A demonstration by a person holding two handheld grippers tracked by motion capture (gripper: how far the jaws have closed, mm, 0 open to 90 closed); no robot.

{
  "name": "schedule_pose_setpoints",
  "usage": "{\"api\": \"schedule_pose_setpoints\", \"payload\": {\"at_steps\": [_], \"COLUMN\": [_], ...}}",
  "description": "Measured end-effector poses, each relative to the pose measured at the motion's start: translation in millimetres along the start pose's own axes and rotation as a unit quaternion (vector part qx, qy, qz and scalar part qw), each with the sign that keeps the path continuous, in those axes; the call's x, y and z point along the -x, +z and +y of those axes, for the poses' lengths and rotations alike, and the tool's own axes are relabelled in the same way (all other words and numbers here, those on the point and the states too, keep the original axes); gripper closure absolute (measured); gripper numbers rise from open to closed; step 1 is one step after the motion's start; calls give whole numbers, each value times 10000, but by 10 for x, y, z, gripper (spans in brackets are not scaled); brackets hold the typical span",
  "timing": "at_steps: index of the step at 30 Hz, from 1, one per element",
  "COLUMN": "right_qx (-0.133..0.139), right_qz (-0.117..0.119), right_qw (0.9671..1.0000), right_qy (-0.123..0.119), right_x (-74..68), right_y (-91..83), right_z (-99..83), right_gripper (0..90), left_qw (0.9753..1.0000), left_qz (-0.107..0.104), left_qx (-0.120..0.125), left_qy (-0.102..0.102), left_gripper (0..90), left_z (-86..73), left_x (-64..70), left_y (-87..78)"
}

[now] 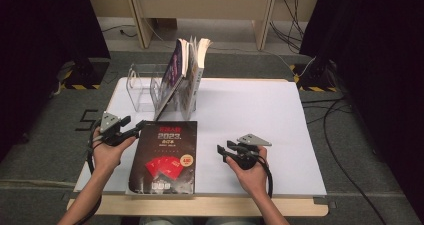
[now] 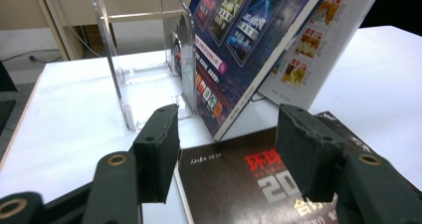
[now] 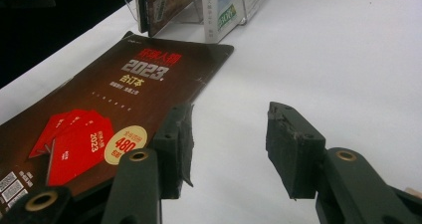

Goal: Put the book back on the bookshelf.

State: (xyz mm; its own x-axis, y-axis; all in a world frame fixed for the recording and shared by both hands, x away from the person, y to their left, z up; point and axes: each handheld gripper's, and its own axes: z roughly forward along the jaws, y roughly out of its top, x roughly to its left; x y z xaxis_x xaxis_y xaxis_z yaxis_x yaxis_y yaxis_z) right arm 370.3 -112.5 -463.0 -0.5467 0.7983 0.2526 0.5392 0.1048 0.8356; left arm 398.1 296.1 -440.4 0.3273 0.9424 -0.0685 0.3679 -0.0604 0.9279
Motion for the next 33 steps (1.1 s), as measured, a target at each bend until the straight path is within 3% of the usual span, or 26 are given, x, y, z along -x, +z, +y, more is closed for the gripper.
{"api": "schedule_pose_setpoints", "payload": {"at_steps": [9, 21, 28, 33], "right_qx": [-12, -145, -252, -181], "right_qz": [4, 51, 31, -13], "right_qw": [10000, 9999, 9996, 9998], "right_qy": [-1, 67, 92, 76], "right_x": [-21, -61, -81, -95], "right_y": [4, 56, 133, 190], "right_z": [13, 59, 60, 69], "right_gripper": [535, 537, 540, 497], "left_qw": [9998, 9983, 9974, 9971], "left_qz": [-62, -153, -237, -229], "left_qx": [-146, -428, -470, -510], "left_qy": [-83, -375, -495, -523], "left_gripper": [410, 411, 411, 402], "left_z": [-131, -380, -435, -453], "left_x": [-12, -66, -52, -40], "left_y": [-79, -157, -169, -172]}}
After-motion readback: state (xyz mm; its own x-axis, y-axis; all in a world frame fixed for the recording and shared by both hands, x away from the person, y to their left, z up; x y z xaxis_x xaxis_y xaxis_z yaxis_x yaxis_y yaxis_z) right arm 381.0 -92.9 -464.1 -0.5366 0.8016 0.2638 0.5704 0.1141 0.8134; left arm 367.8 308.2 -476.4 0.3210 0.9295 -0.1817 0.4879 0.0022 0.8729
